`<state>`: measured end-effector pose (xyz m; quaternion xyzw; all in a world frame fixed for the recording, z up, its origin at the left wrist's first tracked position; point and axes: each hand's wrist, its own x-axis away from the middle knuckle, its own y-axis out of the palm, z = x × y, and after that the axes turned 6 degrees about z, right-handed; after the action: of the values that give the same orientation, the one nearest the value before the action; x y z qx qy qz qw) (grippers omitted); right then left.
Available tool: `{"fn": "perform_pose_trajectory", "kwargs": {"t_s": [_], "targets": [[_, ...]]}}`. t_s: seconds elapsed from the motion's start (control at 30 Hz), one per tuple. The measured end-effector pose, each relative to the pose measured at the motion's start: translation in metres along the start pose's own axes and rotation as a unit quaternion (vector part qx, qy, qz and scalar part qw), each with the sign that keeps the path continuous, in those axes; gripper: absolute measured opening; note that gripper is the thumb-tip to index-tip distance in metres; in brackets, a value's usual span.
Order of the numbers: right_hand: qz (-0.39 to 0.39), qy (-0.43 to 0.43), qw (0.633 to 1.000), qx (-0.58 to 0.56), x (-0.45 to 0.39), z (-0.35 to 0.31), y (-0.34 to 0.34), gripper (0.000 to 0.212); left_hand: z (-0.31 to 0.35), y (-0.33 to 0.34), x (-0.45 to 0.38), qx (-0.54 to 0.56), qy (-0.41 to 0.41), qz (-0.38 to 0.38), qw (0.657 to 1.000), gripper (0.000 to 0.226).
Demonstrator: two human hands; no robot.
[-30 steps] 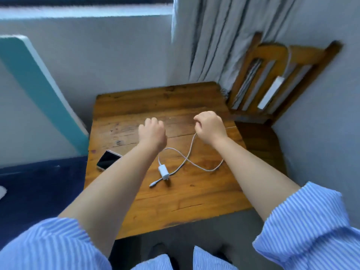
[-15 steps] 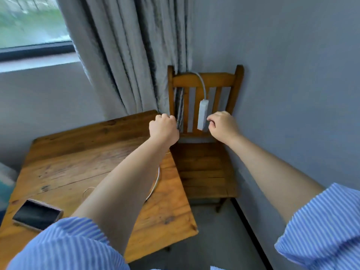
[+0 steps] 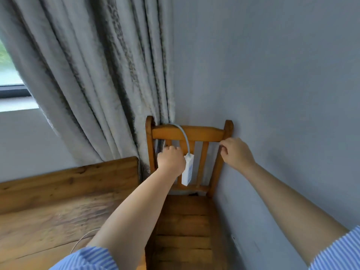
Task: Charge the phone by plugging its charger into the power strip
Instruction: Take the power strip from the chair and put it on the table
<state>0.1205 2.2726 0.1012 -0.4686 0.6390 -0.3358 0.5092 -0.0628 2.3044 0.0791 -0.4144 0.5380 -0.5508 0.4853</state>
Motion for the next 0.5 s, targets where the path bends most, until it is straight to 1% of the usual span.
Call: {"fn": "perform_pose_trajectory", "kwargs": {"t_s": [0.07,0.13,0.2,0.3,0.37,0.43,0.5], "targets": [[-0.001,0.006,1.0,-0.015,-0.022,0.006,0.006,0.028,0.003,0.008,-0.023,0.017,-0.006,-0.017,1.0,0.037],[-0.008,-0.003,1.0,-0.024,-0.048,0.014,0.022,0.028,0.007,0.02,-0.05,0.056,-0.044,-0.037,0.997,0.035],[-0.033,-0.016,0.999,-0.025,-0.064,0.017,0.039,0.03,0.009,0.031,-0.068,0.121,-0.087,-0.071,0.986,0.032],[-0.066,-0.055,0.996,-0.028,-0.089,0.021,0.065,0.035,0.012,0.048,-0.093,0.268,-0.16,-0.12,0.943,0.034],[-0.068,-0.08,0.994,-0.032,-0.109,0.024,0.082,0.039,0.017,0.058,-0.108,0.331,-0.194,-0.137,0.913,0.037],[-0.064,-0.103,0.992,-0.022,-0.119,0.024,0.095,0.041,0.019,0.066,-0.114,0.401,-0.22,-0.124,0.881,0.035],[-0.063,-0.122,0.99,-0.011,-0.13,0.027,0.109,0.043,0.022,0.073,-0.121,0.481,-0.248,-0.088,0.836,0.034]]}}
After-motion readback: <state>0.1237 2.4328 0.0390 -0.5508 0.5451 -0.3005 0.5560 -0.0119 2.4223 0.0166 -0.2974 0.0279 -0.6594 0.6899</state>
